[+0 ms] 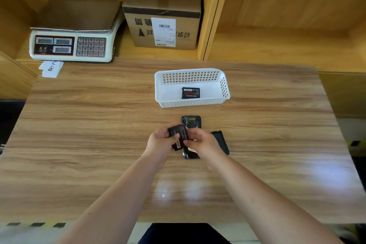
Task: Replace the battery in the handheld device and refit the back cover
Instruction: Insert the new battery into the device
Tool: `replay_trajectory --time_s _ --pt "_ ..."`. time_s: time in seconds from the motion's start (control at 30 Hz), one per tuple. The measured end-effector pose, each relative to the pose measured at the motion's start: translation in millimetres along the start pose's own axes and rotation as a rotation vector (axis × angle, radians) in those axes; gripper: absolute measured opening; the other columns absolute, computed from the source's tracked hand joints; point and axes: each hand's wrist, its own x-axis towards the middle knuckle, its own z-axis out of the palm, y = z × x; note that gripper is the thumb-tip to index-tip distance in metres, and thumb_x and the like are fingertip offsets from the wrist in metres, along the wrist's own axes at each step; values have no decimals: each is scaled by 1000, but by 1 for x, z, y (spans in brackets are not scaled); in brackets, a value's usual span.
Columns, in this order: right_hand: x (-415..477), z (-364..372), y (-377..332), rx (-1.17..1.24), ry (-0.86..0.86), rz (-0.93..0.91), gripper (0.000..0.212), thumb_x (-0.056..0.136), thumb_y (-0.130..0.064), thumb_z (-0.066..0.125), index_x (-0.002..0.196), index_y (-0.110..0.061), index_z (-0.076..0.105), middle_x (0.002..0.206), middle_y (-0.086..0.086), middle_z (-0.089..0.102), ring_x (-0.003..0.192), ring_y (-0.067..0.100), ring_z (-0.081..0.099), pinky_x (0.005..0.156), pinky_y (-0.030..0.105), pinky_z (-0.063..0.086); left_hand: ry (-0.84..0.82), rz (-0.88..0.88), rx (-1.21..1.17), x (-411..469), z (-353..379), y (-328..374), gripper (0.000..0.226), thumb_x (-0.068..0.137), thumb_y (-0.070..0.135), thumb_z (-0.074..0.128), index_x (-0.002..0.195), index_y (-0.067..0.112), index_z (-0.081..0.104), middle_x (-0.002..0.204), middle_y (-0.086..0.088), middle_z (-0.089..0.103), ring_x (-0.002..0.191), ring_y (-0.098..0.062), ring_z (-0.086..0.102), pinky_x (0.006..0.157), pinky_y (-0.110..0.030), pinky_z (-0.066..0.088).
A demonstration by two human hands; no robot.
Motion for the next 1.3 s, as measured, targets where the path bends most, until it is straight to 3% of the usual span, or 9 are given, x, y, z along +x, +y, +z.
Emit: replay_trajectory --time_s 0.07,0.17,0.37,0.67,0.8,0.87,0.93,1.13,1.3 --pt "-2 -6 -2 6 39 -9 31 79 -2 71 106 -16 63 92 1 71 80 12 68 76 28 56 -51 63 21 -3 7 8 42 88 -9 58 110 27 64 96 -5 76 93 -24 69 91 -51 53" --pt "-4 -14 -8 38 102 -29 24 76 1 73 85 -19 63 83 4 69 77 19 67 75 35 56 -115 164 50 -10 14 21 45 86 -14 58 108 25 61 90 -4 76 83 -14 69 82 -35 54" --pt "-10 -26 -17 129 164 -178 30 74 11 70 79 -17 62 79 2 68 74 14 62 77 29 51 -220 260 70 -22 24 38 31 84 -19 57 96 10 59 92 -1 76 84 -10 69 75 -19 52" --pt "-21 -40 -18 288 100 -160 24 80 13 64 87 -10 63 93 12 65 88 26 66 82 37 58 -209 294 110 -29 28 43 32 80 -16 64 99 10 61 93 -4 76 86 -14 70 75 -21 53" --pt "-31 -51 -35 37 119 -272 31 82 8 64 87 -22 68 92 -5 70 91 8 67 82 22 55 -137 354 331 -34 30 44 37 77 -4 73 101 25 68 94 5 77 91 -11 71 86 -28 53" --pt "-38 -53 -47 -164 130 -336 32 80 1 68 89 -29 70 94 -16 70 89 -7 62 79 7 47 -112 413 457 -38 34 46 36 77 2 75 91 34 70 88 13 76 89 -2 69 86 -22 51" --pt "-43 -53 -54 -221 140 -400 35 77 -2 72 92 -33 69 96 -17 69 92 -9 60 79 4 45 -102 457 541 -43 38 49 37 77 6 75 82 42 67 81 22 73 83 7 67 78 -12 49" --pt "-50 -54 -57 -143 222 -490 39 68 -3 80 98 -26 69 97 -11 71 94 1 63 87 13 47 -48 428 417 -42 44 47 21 77 3 76 82 20 65 81 6 75 81 -5 71 73 -19 53" --pt "-54 -53 -53 -189 239 -629 28 69 1 78 89 -19 73 94 -11 71 96 5 65 89 18 49 -54 472 261 -42 39 44 29 80 -14 66 81 15 61 95 4 77 96 -9 71 83 -23 55"
